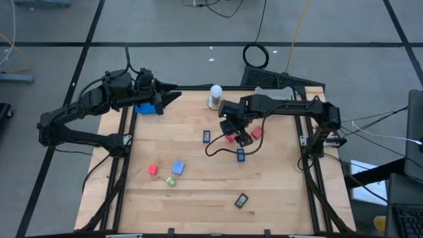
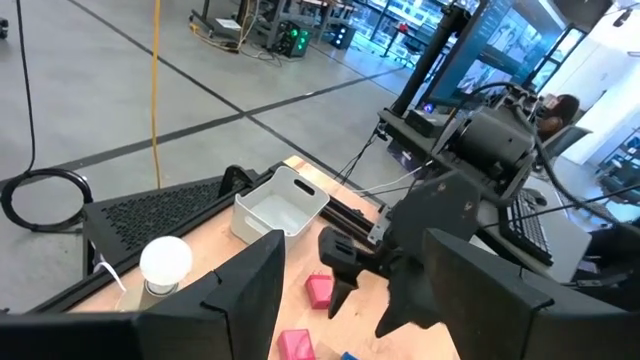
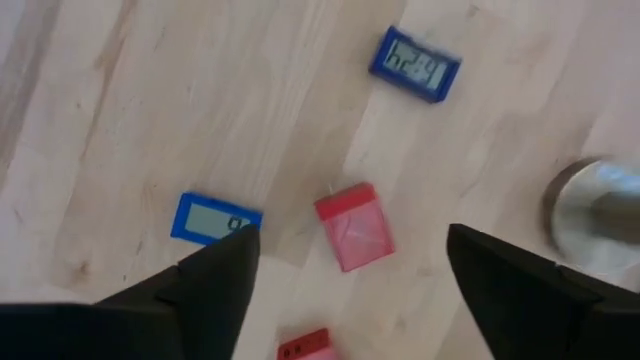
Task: Pick & Place Office items
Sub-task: Put the left red charger adapter into the gray bin
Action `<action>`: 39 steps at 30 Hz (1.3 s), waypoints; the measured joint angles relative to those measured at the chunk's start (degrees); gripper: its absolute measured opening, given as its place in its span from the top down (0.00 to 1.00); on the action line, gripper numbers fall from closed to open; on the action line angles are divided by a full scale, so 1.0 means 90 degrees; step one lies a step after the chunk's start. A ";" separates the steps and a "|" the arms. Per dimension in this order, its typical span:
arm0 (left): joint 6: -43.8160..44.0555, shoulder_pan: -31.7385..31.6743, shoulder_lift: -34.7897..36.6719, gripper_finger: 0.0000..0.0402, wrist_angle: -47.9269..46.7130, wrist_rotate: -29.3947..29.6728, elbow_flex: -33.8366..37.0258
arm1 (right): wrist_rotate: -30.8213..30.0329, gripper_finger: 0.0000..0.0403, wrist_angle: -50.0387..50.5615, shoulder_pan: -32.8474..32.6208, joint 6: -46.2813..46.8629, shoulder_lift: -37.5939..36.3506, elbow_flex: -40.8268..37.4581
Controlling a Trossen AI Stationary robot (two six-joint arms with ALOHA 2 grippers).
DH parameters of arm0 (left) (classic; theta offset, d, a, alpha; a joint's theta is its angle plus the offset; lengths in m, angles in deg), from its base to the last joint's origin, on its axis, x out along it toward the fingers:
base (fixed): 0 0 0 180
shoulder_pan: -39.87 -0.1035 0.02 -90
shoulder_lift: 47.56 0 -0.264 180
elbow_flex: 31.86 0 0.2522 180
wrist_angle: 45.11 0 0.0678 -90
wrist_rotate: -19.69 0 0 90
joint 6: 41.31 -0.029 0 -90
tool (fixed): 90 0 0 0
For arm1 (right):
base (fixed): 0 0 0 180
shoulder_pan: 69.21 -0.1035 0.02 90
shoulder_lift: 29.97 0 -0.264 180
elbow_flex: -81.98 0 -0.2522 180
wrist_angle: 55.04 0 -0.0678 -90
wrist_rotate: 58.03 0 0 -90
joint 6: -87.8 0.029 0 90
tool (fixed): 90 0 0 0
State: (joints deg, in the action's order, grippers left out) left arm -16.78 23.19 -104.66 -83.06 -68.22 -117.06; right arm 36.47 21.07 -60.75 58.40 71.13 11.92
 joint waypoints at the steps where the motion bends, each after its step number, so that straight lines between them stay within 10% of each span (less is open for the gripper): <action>1: 0.0000 0.0000 0.0000 0.41 0.0000 0.0000 0.0000 | -0.0001 0.17 -0.0012 0.0008 0.0045 0.0003 -0.0088; 20: 0.0037 0.0002 0.0000 0.41 -0.0002 0.0002 0.0000 | -0.0506 0.05 -0.1237 0.0198 0.0928 0.0009 -0.1947; 39: 0.0177 0.0002 0.0000 0.41 0.0047 0.0113 0.0000 | -0.0305 0.06 -0.2111 -0.0141 -0.2801 0.0007 -0.1951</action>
State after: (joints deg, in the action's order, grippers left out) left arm -15.18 23.20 -104.66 -82.63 -67.20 -117.06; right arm 33.72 2.08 -62.02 33.20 71.20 -5.63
